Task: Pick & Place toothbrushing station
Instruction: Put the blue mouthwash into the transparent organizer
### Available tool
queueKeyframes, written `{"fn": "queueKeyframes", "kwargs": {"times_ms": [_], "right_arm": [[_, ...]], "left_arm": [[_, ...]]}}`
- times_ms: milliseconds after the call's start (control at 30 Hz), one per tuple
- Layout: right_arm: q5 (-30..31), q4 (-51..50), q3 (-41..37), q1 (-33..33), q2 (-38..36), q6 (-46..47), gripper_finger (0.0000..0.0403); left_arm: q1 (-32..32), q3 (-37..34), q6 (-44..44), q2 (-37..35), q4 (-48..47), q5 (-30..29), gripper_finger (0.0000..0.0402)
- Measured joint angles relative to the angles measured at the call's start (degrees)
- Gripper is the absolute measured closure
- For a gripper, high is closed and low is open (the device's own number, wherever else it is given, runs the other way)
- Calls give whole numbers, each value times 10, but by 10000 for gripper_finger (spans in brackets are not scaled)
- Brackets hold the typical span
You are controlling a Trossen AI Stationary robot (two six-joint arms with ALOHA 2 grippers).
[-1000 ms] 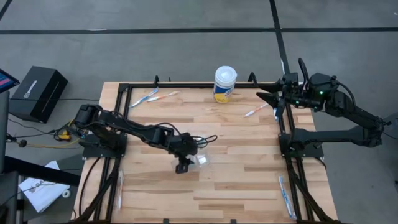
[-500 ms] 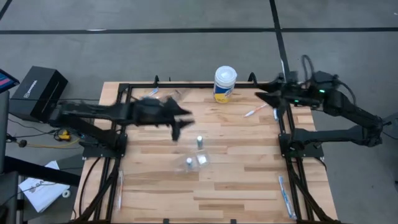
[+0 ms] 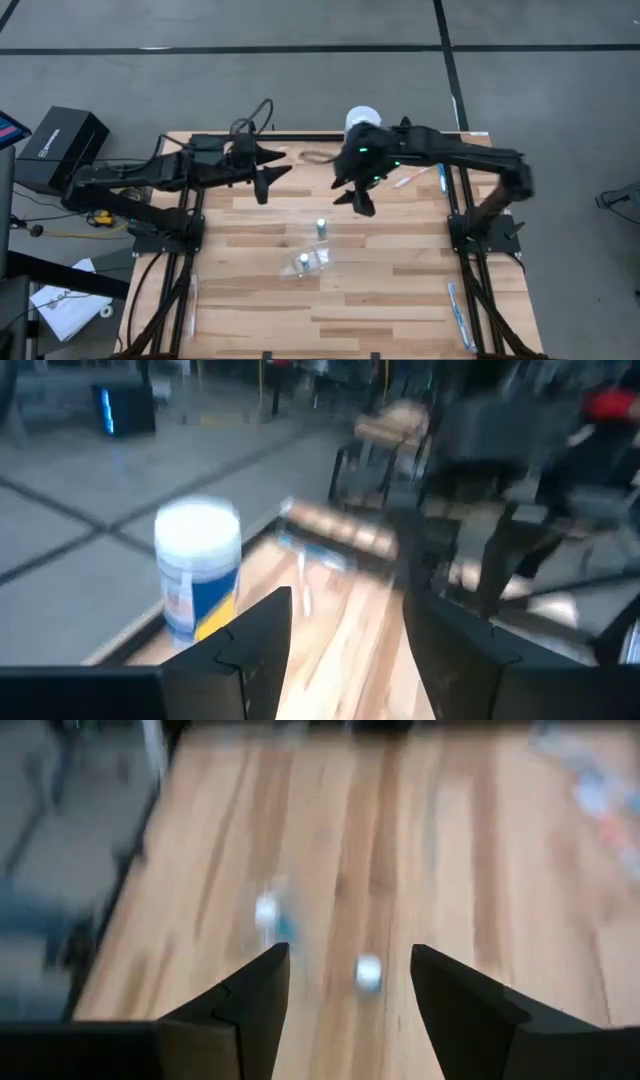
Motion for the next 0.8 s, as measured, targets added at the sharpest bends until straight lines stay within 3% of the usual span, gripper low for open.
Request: {"fn": "queueKeyframes", "kwargs": {"times_ms": [133,300,567,800], "right_arm": [[16,-154,137,4,117,-57,202],[16,-198,238,13,203,-71,202],[15,-195,263,13,227,-52,202],[15,-165,263,13,228,-26,202]], "left_arm": [[1,0,9,11,-25,2,215],[33,0,36,-8,-131,-17,215],[130,-3,64,-117,-269,-34,215],[185,-80,25,-232,-287,-16,215]]}}
